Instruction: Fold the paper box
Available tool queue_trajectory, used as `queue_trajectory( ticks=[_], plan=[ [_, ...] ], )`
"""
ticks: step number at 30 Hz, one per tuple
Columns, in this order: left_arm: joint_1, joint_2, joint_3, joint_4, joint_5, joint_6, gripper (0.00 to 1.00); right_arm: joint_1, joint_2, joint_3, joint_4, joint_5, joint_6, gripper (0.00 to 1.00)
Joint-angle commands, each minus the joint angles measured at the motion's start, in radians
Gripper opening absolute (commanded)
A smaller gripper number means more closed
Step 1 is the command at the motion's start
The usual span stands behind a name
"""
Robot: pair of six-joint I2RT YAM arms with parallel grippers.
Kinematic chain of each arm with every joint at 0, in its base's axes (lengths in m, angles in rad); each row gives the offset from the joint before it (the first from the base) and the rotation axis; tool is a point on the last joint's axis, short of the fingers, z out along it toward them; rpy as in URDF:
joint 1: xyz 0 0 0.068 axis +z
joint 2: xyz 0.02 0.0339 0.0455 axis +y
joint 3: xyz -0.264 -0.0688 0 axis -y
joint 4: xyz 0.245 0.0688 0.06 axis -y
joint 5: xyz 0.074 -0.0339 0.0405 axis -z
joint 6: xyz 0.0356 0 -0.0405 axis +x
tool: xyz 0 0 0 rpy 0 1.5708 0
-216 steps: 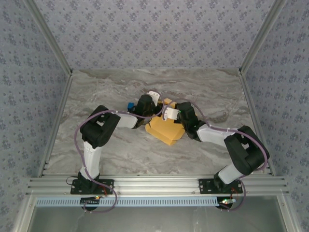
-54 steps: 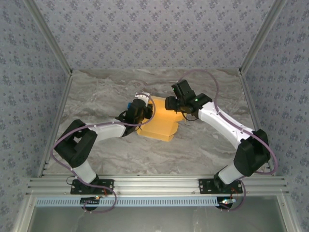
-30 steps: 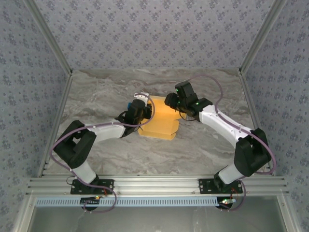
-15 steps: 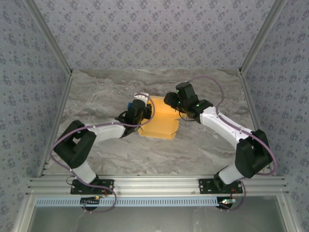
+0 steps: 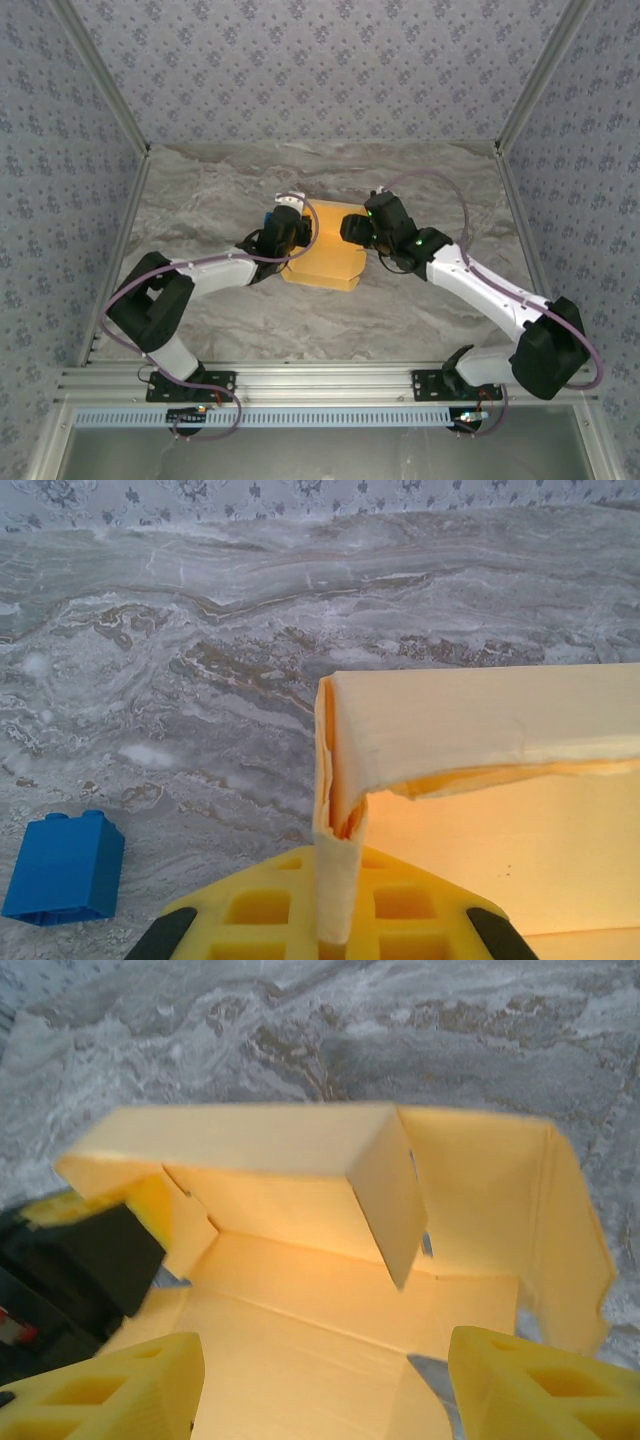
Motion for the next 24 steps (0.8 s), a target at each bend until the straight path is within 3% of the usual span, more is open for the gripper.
queue_trajectory(
  ticks=[1,24],
  plan=[
    [-0.007,-0.041,0.021,-0.001,-0.026,-0.019,0.0,0.025,0.009,-0.054,-0.017,0.022,0.005,0.67],
    [-0.007,-0.066,-0.001,0.026,-0.017,-0.017,0.0,0.002,0.098,-0.06,0.053,0.086,0.075,0.68]
  ],
)
